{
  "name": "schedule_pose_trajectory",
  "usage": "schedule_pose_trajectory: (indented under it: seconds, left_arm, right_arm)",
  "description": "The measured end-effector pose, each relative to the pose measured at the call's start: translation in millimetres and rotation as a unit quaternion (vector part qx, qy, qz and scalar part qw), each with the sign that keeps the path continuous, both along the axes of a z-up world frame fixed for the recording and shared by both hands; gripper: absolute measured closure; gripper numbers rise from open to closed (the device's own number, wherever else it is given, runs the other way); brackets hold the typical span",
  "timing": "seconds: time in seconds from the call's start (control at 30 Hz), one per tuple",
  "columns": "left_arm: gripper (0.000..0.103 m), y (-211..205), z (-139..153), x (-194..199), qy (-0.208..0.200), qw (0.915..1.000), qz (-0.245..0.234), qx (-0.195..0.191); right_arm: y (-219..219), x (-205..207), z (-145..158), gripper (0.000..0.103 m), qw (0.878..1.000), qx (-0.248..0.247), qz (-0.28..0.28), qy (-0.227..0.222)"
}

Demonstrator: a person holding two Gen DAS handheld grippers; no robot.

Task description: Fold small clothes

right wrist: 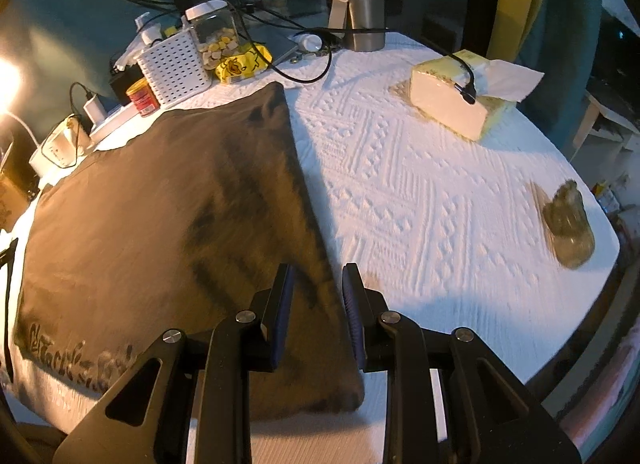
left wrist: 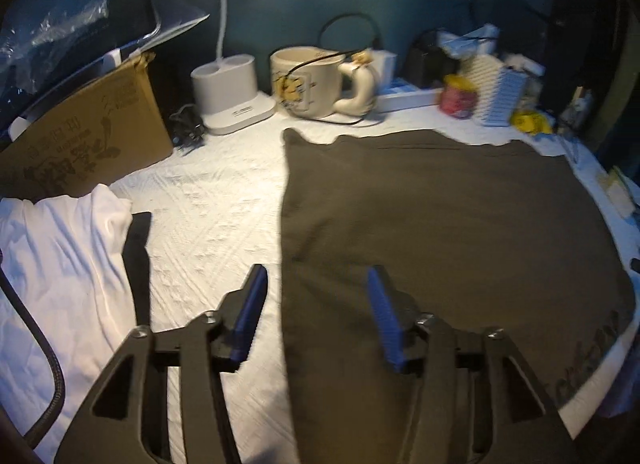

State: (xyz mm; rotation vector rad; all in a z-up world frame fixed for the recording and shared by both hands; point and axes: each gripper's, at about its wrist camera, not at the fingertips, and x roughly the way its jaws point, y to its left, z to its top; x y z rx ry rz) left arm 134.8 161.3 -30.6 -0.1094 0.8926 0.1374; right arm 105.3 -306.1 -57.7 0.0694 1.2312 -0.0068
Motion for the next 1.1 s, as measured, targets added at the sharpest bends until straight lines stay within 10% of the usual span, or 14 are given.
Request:
schedule_pose_trajectory:
  seconds: [0.17,1.1]
  left_arm:
    - [0.050,-24,5,-17,-0.009,0.9995,-0.026,-0.015]
    - [0.050,-47,-11,-48,0.012,0.9938,-0.062,-0.092]
  right_arm:
    - [6,-22,6,0.053,1.000,0.007,0.004,-0.004]
    - [24,-61,-11,0.032,0.996,0.065,-0.058,-0.004]
